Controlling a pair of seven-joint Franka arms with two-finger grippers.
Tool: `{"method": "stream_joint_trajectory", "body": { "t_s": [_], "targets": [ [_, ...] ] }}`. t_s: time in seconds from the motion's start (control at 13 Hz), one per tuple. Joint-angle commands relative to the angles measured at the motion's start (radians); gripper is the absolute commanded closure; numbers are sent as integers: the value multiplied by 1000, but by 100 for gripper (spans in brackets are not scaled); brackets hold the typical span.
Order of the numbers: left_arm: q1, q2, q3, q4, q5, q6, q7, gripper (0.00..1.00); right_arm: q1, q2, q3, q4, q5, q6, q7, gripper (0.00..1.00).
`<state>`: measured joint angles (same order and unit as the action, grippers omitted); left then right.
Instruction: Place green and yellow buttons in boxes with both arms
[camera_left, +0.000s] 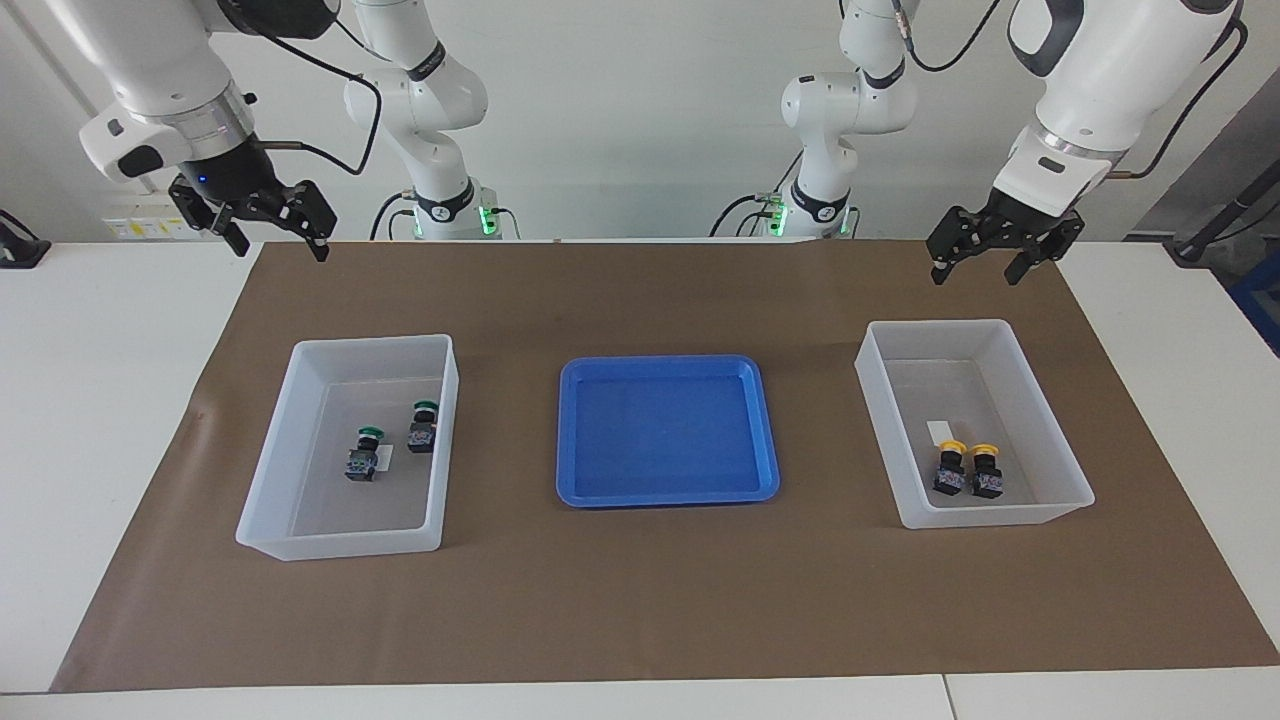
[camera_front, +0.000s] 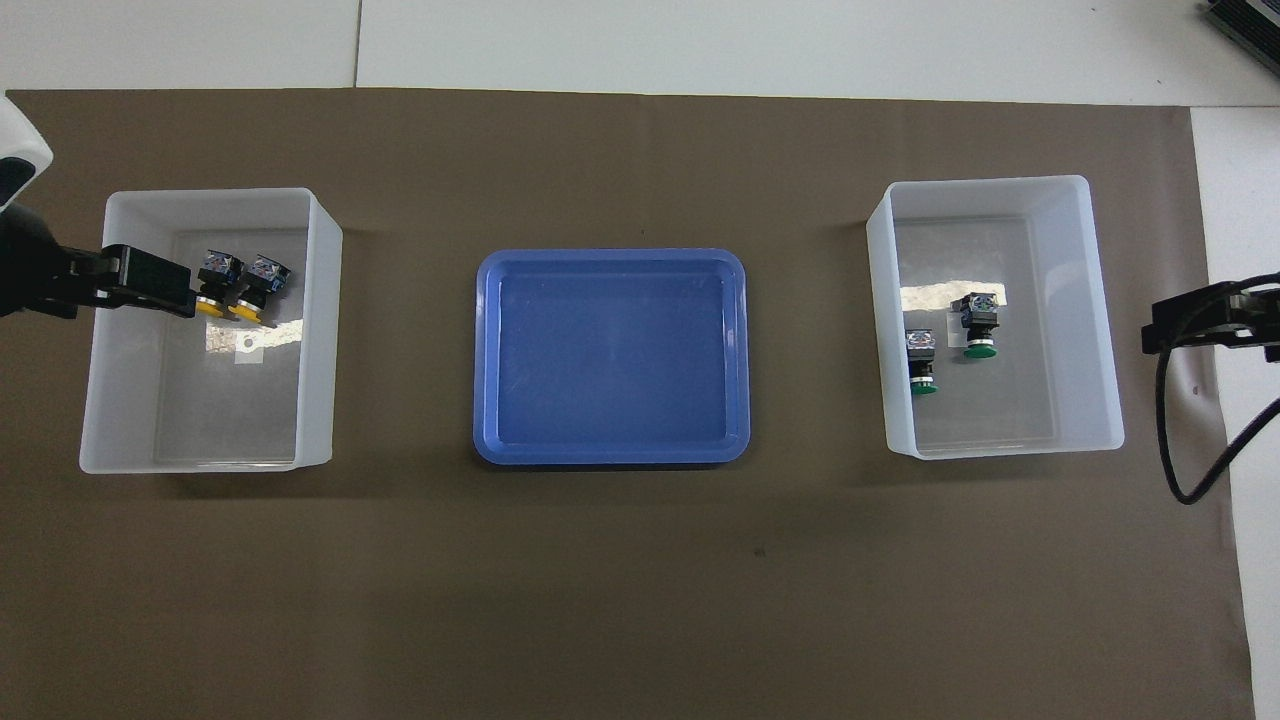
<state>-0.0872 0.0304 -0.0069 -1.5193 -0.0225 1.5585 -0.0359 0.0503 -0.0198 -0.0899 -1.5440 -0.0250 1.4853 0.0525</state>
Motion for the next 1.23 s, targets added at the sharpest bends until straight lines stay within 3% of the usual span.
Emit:
{"method": "stream_joint_trajectory", "body": {
  "t_s": [0.0,0.46,1.15],
  "targets": [
    [-17,-9,18,11,4,-24,16,0,-4,-14,6,-11,-3,-8,6,0],
    [-16,-58,18,-81,4,-6,59,0,-4,-14,6,-11,-3,-8,6,0],
    [-3,-66,19,-94,4,-5,53,0,-4,-14,6,-11,-3,-8,6,0]
  ]
}}
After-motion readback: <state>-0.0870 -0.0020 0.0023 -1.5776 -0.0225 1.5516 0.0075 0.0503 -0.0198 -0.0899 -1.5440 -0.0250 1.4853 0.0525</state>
